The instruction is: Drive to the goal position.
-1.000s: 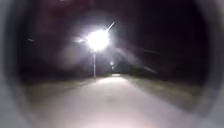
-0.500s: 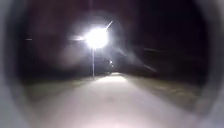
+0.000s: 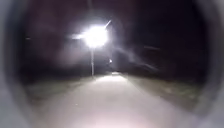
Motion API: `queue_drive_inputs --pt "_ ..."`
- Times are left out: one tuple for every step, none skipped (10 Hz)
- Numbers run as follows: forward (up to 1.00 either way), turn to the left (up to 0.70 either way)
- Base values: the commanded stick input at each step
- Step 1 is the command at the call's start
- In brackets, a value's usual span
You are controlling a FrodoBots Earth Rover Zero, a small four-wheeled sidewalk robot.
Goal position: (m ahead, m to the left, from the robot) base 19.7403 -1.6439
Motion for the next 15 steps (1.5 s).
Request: queue_drive_inputs --pt "0.7 0.0" --pt "0.7 0.0" --pt "0.7 0.0" --pt "0.7 0.0" --pt "0.7 0.0" --pt "0.7 0.0" --pt "0.7 0.0" --pt "0.7 0.0" --pt "0.7 0.0" --pt "0.7 0.0" --pt "0.7 0.0" --pt "0.7 0.0" --pt "0.7 0.0" --pt "0.7 0.0" --pt "0.7 0.0"
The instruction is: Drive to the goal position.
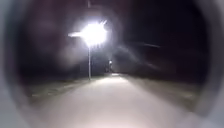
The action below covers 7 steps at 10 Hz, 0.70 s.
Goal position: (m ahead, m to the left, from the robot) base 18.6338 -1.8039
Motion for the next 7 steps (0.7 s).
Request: queue_drive_inputs --pt "0.7 0.0" --pt "0.7 0.0" --pt "0.7 0.0" --pt "0.7 0.0" --pt "0.7 0.0" --pt "0.7 0.0" --pt "0.7 0.0"
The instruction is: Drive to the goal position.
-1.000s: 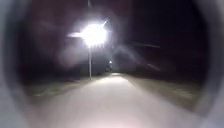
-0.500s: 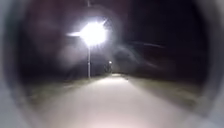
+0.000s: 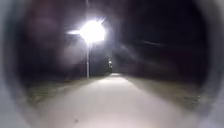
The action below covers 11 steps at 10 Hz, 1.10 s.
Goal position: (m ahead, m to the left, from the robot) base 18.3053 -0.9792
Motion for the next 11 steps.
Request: queue_drive_inputs --pt "0.7 0.0" --pt "0.7 0.0" --pt "0.7 0.0" --pt "0.7 0.0" --pt "0.7 0.0" --pt "0.7 0.0" --pt "0.7 0.02" --pt "0.7 0.14" --pt "0.7 0.14" --pt "0.7 0.12" --pt "0.7 0.01"
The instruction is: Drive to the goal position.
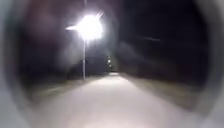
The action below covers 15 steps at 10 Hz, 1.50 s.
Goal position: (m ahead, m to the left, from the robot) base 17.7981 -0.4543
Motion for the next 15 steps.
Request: queue_drive_inputs --pt "0.7 0.0" --pt "0.7 0.0" --pt "0.7 0.0" --pt "0.7 0.0" --pt "0.7 0.0" --pt "0.7 0.0" --pt "0.7 0.0" --pt "0.7 0.0" --pt "0.7 0.0" --pt "0.7 0.0" --pt "0.7 0.0" --pt "0.7 0.0" --pt "0.7 0.0" --pt "0.7 0.0" --pt "0.7 0.0"
